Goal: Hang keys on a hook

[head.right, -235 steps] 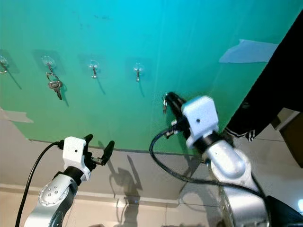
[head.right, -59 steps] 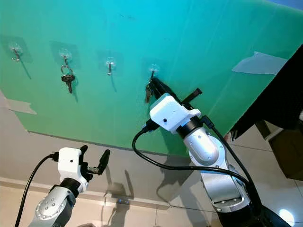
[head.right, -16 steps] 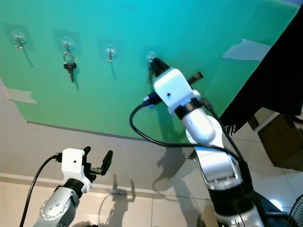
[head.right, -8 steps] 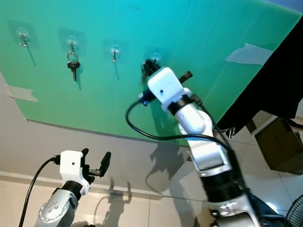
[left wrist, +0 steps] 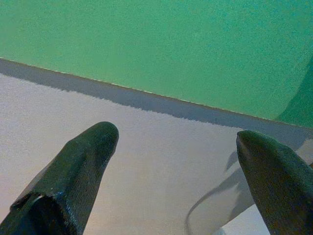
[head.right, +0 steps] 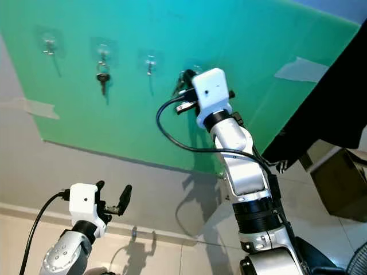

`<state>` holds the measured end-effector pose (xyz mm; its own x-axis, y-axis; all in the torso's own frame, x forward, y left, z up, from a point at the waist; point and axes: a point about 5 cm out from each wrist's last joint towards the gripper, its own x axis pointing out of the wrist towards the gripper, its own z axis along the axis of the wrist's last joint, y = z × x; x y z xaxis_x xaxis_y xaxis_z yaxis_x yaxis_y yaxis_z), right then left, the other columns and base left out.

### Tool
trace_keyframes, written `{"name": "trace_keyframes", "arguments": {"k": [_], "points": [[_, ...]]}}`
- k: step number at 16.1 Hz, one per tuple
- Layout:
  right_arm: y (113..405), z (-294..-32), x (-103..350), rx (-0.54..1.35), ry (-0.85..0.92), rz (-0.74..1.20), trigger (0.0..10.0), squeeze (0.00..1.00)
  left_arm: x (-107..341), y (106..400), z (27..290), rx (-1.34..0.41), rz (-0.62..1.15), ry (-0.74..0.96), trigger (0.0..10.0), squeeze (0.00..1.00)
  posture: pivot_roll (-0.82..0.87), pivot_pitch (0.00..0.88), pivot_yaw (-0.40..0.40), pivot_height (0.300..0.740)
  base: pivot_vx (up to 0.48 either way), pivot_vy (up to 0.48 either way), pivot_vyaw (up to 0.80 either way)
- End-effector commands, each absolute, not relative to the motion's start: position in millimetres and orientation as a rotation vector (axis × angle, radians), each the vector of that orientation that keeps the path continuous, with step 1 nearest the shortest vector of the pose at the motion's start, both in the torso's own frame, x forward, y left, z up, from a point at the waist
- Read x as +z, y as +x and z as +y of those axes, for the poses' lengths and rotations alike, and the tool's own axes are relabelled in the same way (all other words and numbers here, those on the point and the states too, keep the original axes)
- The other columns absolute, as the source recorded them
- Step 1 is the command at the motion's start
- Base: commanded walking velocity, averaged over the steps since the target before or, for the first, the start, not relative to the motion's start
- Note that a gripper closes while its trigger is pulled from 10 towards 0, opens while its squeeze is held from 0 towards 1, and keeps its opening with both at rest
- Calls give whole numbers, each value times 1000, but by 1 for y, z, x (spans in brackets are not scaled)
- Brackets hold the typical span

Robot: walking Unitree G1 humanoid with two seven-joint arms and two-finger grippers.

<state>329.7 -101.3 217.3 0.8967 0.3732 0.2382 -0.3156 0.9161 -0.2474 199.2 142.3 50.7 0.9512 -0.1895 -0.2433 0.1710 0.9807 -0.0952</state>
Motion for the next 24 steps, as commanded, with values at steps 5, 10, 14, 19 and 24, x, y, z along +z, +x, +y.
{"name": "trace_keyframes", "arguments": {"k": [5, 10, 14, 19, 24], "points": [[314, -103, 230, 388, -476, -466, 10000, 0, 55, 202, 139, -198, 241, -79, 10000, 0, 60, 0, -165, 722, 0, 0, 0], [301, -93, 234, 443, -641, -613, 10000, 0, 55, 204, 139, -203, 241, -78, 10000, 0, 55, 0, -159, 722, 0, 0, 0], [308, -102, 243, 367, -484, -562, 10000, 0, 55, 203, 140, -204, 245, -74, 10000, 0, 54, 0, -150, 722, 0, 0, 0], [290, -100, 265, 387, -577, -694, 10000, 0, 55, 203, 141, -210, 250, -72, 10000, 0, 44, 0, -139, 722, 0, 0, 0], [286, -101, 249, 388, -372, -519, 10000, 0, 54, 204, 140, -226, 254, -70, 10000, 0, 38, 0, -128, 722, 0, 0, 0]]}}
